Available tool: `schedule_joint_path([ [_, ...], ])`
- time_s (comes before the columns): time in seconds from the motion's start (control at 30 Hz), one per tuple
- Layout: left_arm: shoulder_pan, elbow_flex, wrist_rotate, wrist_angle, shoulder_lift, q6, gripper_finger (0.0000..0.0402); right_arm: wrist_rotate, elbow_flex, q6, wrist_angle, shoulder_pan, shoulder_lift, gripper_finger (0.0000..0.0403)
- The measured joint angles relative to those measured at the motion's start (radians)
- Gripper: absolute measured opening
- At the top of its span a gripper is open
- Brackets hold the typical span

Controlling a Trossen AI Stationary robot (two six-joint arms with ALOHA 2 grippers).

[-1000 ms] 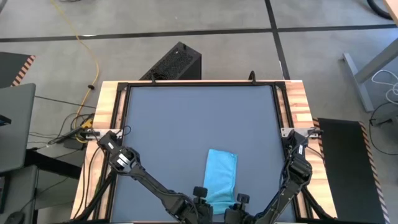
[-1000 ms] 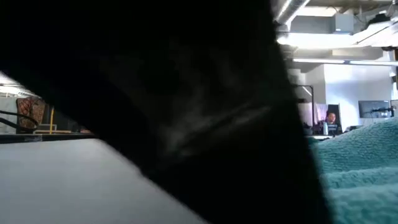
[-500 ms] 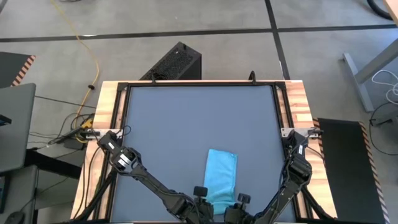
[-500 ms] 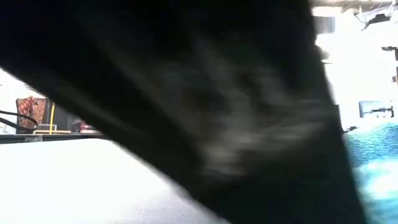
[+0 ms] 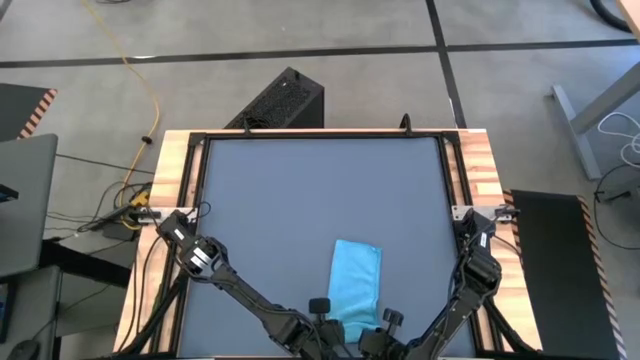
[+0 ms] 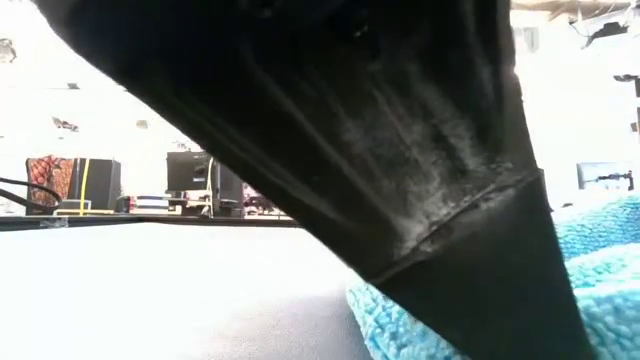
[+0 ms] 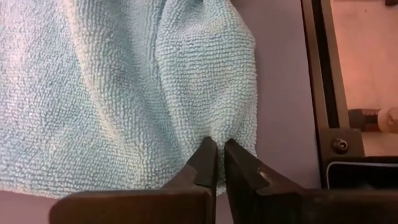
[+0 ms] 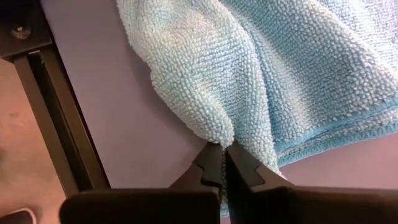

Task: Roll towel
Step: Roll the blue microfiber towel

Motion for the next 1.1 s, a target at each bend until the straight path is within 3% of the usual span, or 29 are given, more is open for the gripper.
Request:
schedule_joint_path([
  [0.2,0.003,-0.002,0.044,-0.007,-0.015,-0.017,0.0002,-0.034,-0.002,0.002,-0.001,0.006,-0.037,0.0016],
  [0.4,0.005,-0.005,0.095,-0.007,-0.056,-0.017,0.0002,-0.162,-0.004,0.004,0.025,0.013,-0.067,0.0016],
  [0.8,0.027,-0.003,0.25,0.02,-0.063,-0.025,0.0001,-0.259,-0.003,0.039,0.118,0.012,-0.086,0.0016],
  [1.1,0.029,-0.003,0.257,0.02,-0.063,-0.038,0.0001,-0.315,-0.002,0.072,0.105,-0.008,-0.094,0.0016],
])
